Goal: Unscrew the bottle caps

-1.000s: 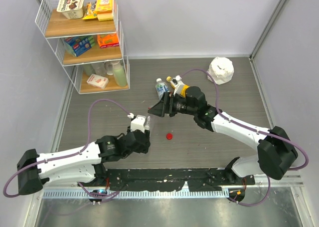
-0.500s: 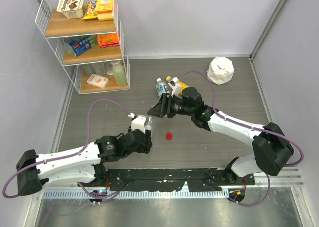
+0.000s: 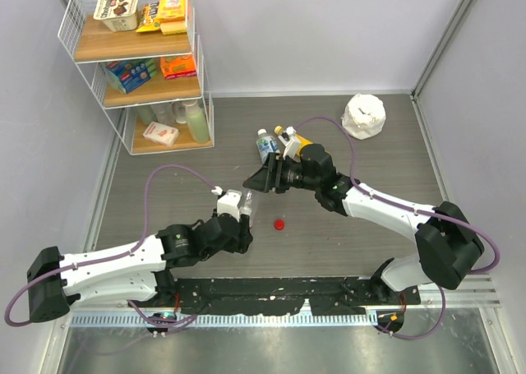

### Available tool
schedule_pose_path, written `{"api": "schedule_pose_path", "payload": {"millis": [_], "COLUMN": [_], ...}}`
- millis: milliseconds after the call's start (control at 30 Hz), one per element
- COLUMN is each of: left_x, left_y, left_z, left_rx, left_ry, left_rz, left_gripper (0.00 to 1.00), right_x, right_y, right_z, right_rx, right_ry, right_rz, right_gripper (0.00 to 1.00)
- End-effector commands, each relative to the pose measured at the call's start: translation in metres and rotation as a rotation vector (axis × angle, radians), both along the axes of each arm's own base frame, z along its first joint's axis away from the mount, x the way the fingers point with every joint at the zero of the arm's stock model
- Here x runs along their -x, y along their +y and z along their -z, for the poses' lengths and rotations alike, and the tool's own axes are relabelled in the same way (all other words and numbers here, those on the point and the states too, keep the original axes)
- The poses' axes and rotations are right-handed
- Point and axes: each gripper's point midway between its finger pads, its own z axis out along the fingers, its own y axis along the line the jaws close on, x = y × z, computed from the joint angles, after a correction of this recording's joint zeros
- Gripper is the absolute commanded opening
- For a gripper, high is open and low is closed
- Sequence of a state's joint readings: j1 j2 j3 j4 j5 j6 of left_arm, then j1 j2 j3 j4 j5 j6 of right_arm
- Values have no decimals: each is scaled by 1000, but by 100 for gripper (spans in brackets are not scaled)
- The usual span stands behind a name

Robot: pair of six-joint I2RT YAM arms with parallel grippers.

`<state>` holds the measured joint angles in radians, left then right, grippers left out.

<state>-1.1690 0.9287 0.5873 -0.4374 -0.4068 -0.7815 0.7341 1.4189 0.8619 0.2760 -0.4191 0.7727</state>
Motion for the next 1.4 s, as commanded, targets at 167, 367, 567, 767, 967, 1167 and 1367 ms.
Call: {"api": "schedule_pose_path", "payload": {"millis": [167, 367, 567, 767, 967, 1167, 1367], "left_x": [-3, -5, -8, -8, -8, -8, -7], "left_y": [-12, -8, -2, -2, -3, -1, -2], "left_z": [-15, -14, -14, -20, -24, -31, -34], "left_rx": [92, 76, 73, 80, 119, 131, 145], "left_ry": [-26, -26, -38, -51, -59, -74, -82], "left_rz": [-2, -25, -58, -51, -51, -51, -37], "left_gripper": [0, 0, 26, 62, 89, 97, 98], "right_x": [-7, -8, -14, -16, -16, -18, -28], "right_y": [6, 4, -10, -21, -24, -34, -50], "right_z": [-24, -20, -20, -35, -42, -46, -56], "right_rx": [-53, -38, 41, 49, 39, 48, 128], "right_ry": [-54, -58, -123, -182, -204, -229, -293], "right_rz": [24, 27, 74, 116, 128, 172, 245], "right_gripper": [36, 2, 2, 2, 2, 2, 2]}}
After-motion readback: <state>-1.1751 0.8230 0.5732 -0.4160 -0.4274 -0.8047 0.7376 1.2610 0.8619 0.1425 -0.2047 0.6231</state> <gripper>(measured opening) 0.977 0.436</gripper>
